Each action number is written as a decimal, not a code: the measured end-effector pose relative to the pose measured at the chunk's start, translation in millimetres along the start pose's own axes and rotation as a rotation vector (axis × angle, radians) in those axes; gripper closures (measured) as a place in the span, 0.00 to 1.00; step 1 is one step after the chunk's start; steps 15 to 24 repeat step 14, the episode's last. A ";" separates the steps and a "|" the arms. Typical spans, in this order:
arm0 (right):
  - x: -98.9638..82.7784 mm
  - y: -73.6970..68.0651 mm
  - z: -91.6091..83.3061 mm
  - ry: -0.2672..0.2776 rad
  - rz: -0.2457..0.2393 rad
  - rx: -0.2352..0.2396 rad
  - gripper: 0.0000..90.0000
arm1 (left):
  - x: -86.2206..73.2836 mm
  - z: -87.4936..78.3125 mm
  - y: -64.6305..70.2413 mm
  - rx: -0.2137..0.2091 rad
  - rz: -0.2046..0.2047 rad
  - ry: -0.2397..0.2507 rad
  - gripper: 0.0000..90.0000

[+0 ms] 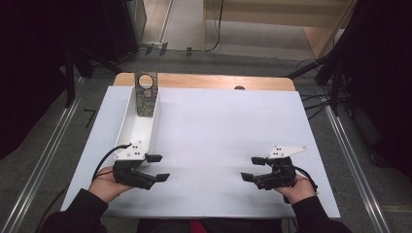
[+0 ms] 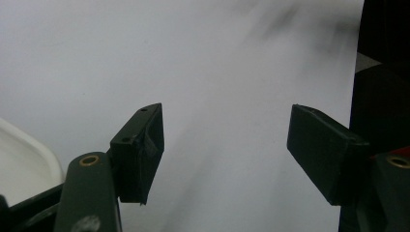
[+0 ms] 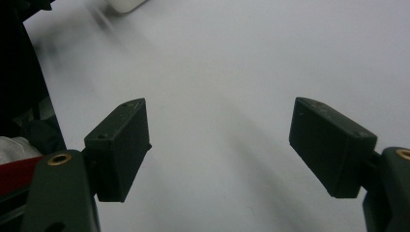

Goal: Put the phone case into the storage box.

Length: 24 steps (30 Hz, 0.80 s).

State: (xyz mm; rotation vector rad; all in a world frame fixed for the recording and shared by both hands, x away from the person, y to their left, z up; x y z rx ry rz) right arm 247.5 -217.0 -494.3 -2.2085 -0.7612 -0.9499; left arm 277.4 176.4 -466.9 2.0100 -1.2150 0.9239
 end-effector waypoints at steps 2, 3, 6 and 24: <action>-0.1 0.1 0.1 -0.001 -0.001 0.000 0.24 | 0.0 -0.2 -0.2 0.000 -0.001 0.000 0.32; -0.1 0.2 0.2 -0.001 -0.002 -0.001 0.24 | -0.1 -0.3 -0.5 0.001 -0.001 0.001 0.32; -0.1 0.1 0.3 -0.001 -0.002 -0.001 0.24 | -0.1 -0.8 -0.8 0.001 0.001 0.001 0.32; -0.2 0.3 0.3 -0.002 -0.005 -0.001 0.24 | -0.3 -0.6 -1.2 0.001 -0.001 -0.001 0.32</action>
Point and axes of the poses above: each handheld gripper's, and its own axes: z roughly forward along the jaws, x roughly out of its top, y roughly to its right, the point moved 3 cm from there along z, roughly forward along the jaws, and after that the axes turned 3 degrees about y, right-handed, at the moved point
